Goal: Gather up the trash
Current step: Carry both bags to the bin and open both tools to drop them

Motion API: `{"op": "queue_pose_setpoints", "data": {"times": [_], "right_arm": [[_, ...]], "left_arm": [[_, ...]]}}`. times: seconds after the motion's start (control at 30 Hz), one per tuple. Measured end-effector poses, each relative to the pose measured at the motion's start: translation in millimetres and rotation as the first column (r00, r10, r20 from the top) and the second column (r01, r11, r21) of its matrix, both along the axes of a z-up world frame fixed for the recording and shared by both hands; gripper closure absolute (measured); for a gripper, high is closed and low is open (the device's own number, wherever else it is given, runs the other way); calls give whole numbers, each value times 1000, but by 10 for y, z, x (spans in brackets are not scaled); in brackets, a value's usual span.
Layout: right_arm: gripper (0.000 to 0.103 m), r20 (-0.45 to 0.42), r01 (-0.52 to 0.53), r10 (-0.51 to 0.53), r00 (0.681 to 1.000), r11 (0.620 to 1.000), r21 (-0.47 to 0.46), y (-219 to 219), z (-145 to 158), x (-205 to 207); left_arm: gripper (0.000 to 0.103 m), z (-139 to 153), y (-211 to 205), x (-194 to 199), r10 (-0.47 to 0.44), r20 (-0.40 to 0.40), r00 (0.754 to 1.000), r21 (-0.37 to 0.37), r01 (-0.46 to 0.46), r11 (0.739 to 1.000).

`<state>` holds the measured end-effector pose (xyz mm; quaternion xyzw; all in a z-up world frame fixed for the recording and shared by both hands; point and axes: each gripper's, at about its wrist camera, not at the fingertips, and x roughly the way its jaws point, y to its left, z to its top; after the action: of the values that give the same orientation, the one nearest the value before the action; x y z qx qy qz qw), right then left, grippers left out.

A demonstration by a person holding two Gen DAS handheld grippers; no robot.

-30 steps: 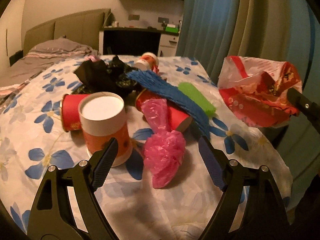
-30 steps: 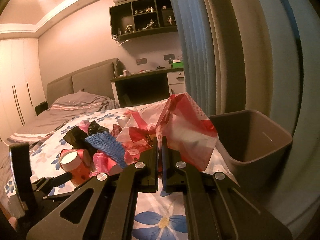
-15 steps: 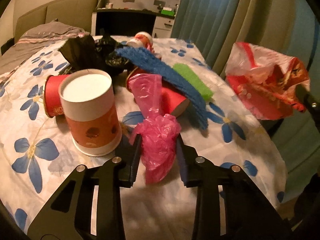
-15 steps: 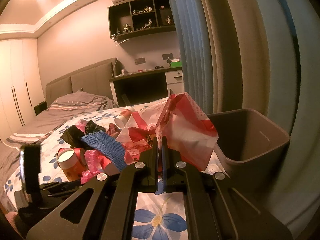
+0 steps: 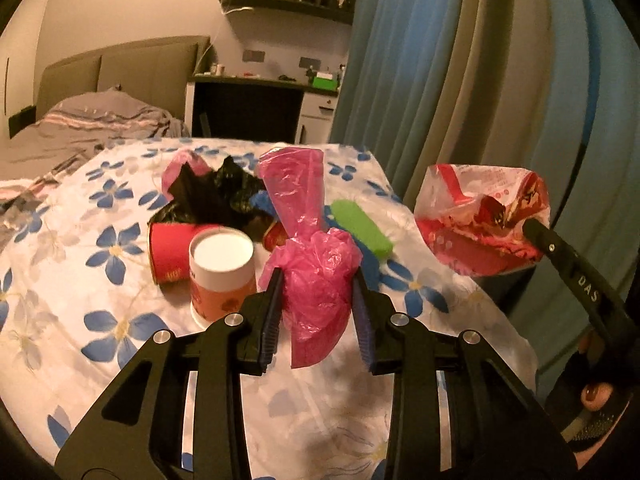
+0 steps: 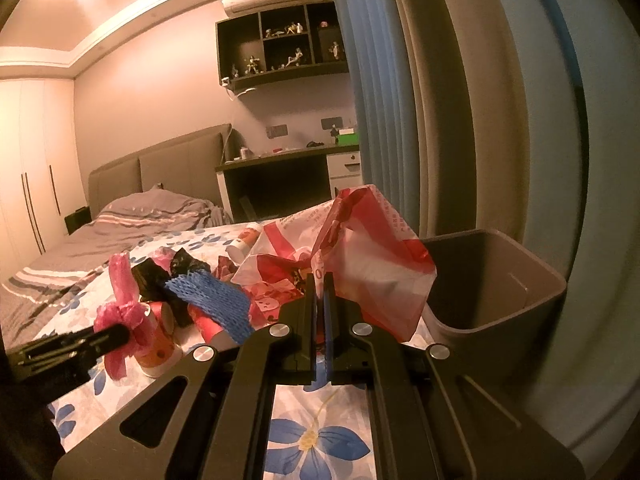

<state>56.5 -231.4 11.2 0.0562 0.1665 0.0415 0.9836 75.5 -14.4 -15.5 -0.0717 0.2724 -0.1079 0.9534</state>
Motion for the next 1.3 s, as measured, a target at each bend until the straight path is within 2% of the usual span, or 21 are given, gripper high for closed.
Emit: {"op": "queue_pose_setpoints", "data": {"times": [0.33, 0.67, 0.9, 1.3], "right_arm": [[100, 27, 37, -36, 999, 999, -13, -155, 39, -72], [100, 88, 202, -196, 977, 977, -71, -673, 131, 30], [100, 99, 298, -289, 952, 951, -87, -1051, 103, 225], [100, 58, 360, -356, 933, 930, -81, -1339, -86, 473]], "left_arm": [[71, 266, -360, 128, -66, 88, 994, 44, 62, 997], [71, 431, -1170, 507, -214, 152, 965, 66, 206, 976], [71, 421, -1795, 878, -290, 188, 938, 53, 285, 957], [71, 230, -2429, 1195, -364, 180, 914, 56, 360, 931]]}}
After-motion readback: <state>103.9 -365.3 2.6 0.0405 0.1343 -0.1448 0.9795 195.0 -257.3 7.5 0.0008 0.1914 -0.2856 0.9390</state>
